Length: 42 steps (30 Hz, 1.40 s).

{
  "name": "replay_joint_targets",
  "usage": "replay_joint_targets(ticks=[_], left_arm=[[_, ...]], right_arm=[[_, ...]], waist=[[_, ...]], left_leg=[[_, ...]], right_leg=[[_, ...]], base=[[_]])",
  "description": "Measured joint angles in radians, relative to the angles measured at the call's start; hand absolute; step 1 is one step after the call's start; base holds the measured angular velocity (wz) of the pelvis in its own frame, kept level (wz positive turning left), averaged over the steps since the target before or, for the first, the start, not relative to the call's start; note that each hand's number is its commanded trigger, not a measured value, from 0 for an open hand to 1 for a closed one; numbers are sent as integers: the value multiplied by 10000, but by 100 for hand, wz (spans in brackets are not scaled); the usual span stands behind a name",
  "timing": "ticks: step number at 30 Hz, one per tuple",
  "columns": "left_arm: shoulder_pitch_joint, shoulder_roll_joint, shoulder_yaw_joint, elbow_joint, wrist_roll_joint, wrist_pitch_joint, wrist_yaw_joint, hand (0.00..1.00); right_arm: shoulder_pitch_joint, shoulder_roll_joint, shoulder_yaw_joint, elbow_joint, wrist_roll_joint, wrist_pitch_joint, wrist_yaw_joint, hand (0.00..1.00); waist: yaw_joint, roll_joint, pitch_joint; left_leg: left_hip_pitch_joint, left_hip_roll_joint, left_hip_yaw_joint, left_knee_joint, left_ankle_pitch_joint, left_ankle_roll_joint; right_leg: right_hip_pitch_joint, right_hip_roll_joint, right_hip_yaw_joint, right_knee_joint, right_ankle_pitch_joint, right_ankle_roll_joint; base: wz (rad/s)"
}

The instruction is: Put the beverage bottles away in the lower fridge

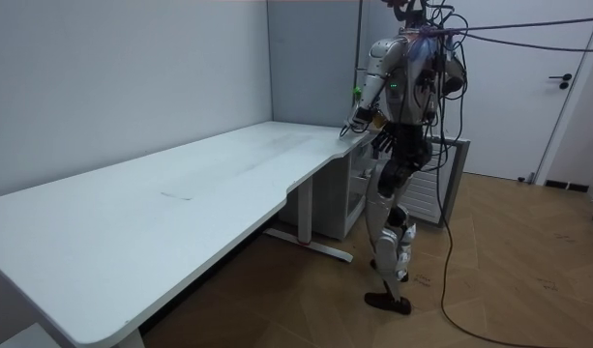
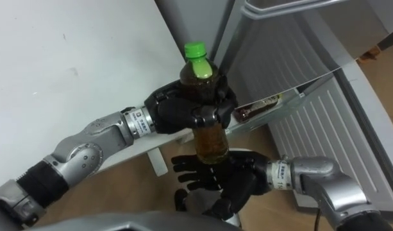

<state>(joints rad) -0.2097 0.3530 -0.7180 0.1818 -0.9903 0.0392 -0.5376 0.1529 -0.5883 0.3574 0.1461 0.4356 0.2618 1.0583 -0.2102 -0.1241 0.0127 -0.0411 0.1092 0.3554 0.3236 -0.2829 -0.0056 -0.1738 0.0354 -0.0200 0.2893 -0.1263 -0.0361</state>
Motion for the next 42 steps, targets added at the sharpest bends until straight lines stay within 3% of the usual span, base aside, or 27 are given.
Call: replay_joint_targets(ticks=[12, 16, 19, 20, 23, 29, 34, 38, 42], left_arm=[[3, 315, 122, -360, 9, 8, -45, 100], [172, 821, 586, -1030, 18, 38, -49, 100], [467, 1206, 1189, -1438, 14, 36, -267, 100], [585, 1247, 1355, -1441, 15, 36, -288, 100], [668, 1393, 1427, -1440, 17, 37, -289, 100], [1187, 1421, 1452, -1440, 15, 43, -289, 100], [1230, 1426, 1412, -1440, -37, 43, -295, 100], [1231, 1440, 852, -1400, -33, 57, -449, 100], [1230, 1432, 366, -1215, -11, 96, -724, 100]], right_arm=[[173, 11, -700, 17, 15, -14, 243, 0], [542, 21, -1390, -49, 59, -37, 392, 0], [801, 18, -1638, -37, 91, -40, 539, 0], [875, 20, -1637, -35, 92, -41, 632, 0], [991, 22, -1635, -32, 93, -41, 779, 0], [1014, 22, -1633, 54, 380, -42, 794, 0], [1022, 22, -1554, 64, 550, -42, 765, 0], [969, 22, -1230, 21, 1033, -39, 554, 0], [532, 81, -851, 40, 1179, -37, 400, 0]], waist=[[37, 13, -10], [206, 47, -28], [292, 184, -91], [310, 261, -128], [530, 351, -106], [533, 351, -89], [524, 350, -59], [496, 311, -29], [426, 209, 52]], left_leg=[[32, 14, -51, 61, -4, -5], [119, 23, -69, 65, -21, -30], [170, 48, -109, -28, -24, -31], [194, 39, -123, -37, -27, -27], [208, 25, -147, -49, -28, -24], [199, 21, -195, -67, -29, -23], [204, 21, -195, -95, -29, -23], [235, 14, -167, -135, -30, -25], [271, 12, -134, -139, -30, -25]], right_leg=[[95, 4, -83, 32, 17, -28], [157, 23, -52, 6, 17, -28], [206, 4, -95, -1, 16, -28], [237, -7, -109, -1, 15, -27], [253, -21, -125, 8, 13, -23], [255, -15, -130, -7, 12, -21], [240, -10, -133, -8, 8, -17], [239, -16, -117, -2, -12, -15], [265, -13, -94, -5, -15, -13]], base=[[1], [-2], [3], [4], [1], [1], [0], [-1], [0]])
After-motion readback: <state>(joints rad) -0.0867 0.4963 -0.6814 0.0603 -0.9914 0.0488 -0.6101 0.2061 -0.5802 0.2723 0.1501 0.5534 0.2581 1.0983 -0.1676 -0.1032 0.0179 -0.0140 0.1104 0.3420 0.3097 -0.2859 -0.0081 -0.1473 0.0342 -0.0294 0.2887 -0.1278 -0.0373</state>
